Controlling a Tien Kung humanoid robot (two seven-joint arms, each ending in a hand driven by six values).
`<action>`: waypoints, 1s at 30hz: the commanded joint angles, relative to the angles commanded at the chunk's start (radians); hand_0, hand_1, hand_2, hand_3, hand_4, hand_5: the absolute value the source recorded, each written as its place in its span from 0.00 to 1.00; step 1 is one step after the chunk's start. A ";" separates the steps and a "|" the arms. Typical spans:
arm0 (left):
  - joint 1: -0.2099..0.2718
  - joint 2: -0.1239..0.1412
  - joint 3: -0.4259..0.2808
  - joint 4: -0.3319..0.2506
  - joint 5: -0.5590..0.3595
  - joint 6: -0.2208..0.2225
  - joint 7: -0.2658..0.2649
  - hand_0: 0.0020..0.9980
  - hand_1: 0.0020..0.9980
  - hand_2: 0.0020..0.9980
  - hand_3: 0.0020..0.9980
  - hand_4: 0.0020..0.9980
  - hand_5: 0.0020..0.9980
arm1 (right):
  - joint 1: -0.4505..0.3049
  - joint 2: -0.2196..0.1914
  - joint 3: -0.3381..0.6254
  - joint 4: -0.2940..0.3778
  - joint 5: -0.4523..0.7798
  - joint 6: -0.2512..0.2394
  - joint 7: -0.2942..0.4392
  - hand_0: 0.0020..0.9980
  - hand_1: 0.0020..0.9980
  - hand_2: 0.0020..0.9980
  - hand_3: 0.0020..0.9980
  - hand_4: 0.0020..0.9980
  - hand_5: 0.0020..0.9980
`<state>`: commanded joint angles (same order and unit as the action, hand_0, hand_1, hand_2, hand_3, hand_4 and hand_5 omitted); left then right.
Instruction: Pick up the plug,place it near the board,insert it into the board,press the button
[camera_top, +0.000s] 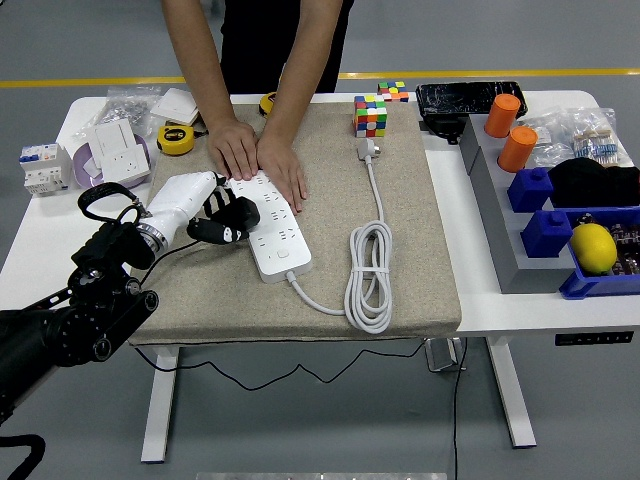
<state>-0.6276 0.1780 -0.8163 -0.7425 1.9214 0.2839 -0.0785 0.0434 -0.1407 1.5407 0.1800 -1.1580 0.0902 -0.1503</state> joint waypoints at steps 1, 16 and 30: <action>-0.001 0.001 0.001 0.000 0.001 -0.001 0.000 0.43 0.33 0.31 0.40 0.63 0.08 | 0.001 0.000 0.000 0.000 0.001 0.000 0.000 0.85 0.76 0.74 0.76 1.00 0.78; -0.015 0.026 0.038 -0.014 -0.003 -0.020 0.007 0.43 0.34 0.31 0.40 0.62 0.08 | 0.011 0.003 0.004 0.000 0.004 -0.002 0.001 0.85 0.75 0.74 0.76 1.00 0.78; -0.019 0.028 0.058 -0.007 -0.009 -0.027 0.009 0.44 0.34 0.31 0.40 0.62 0.08 | 0.014 0.002 0.004 0.000 0.009 -0.004 0.003 0.85 0.75 0.74 0.76 1.00 0.77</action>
<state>-0.6466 0.2057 -0.7580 -0.7492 1.9124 0.2566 -0.0695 0.0575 -0.1382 1.5445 0.1800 -1.1492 0.0858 -0.1474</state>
